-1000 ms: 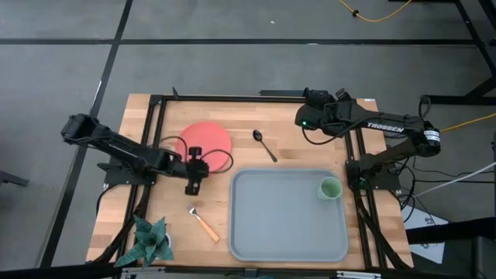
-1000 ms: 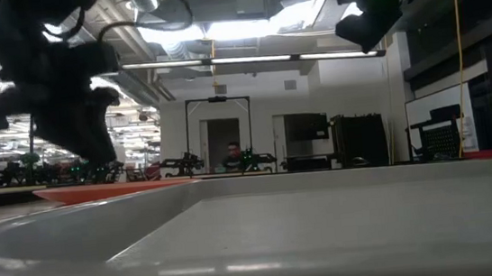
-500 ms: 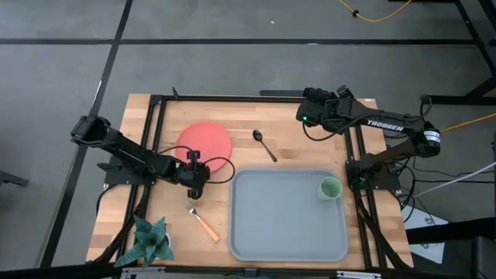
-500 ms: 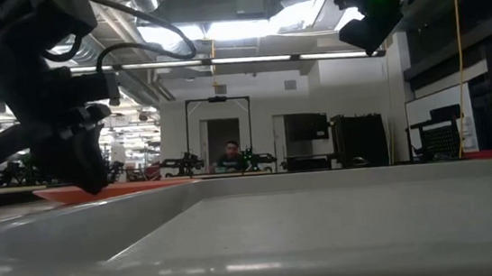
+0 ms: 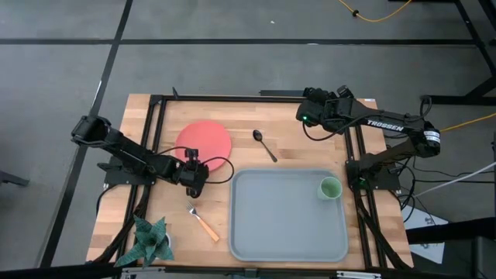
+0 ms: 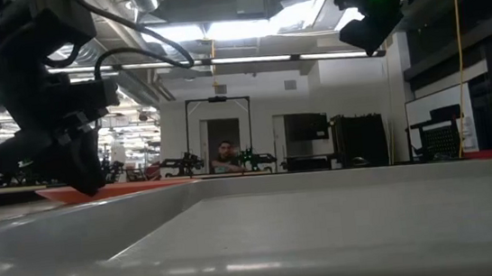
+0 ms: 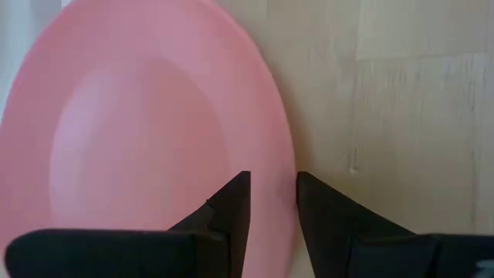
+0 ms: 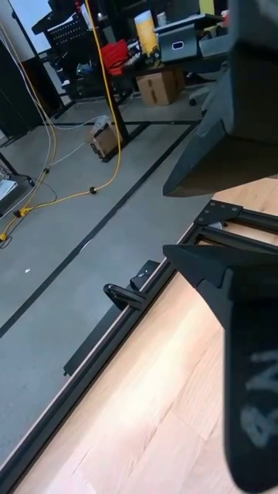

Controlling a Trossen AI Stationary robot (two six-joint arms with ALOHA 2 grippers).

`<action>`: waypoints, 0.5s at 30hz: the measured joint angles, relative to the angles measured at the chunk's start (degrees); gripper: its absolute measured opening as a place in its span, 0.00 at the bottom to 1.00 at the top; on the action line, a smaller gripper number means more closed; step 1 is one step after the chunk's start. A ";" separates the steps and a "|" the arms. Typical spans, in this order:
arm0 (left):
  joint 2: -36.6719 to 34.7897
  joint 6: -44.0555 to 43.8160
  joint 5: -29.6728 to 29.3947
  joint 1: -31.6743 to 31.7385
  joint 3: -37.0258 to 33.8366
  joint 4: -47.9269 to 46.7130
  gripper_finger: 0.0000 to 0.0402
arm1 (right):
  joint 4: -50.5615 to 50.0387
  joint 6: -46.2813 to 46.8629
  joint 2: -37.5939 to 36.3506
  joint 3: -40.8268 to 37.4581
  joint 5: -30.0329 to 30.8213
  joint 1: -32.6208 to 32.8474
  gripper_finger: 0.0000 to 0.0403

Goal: Pick and place plate/cup/fork/spoon on tray
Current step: Put the pink plate on the light blue tray

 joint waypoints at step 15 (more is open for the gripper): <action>5.14 -0.14 -0.64 0.64 0.31 -3.85 0.25 | 0.00 -1.28 0.01 0.00 -2.03 0.00 0.29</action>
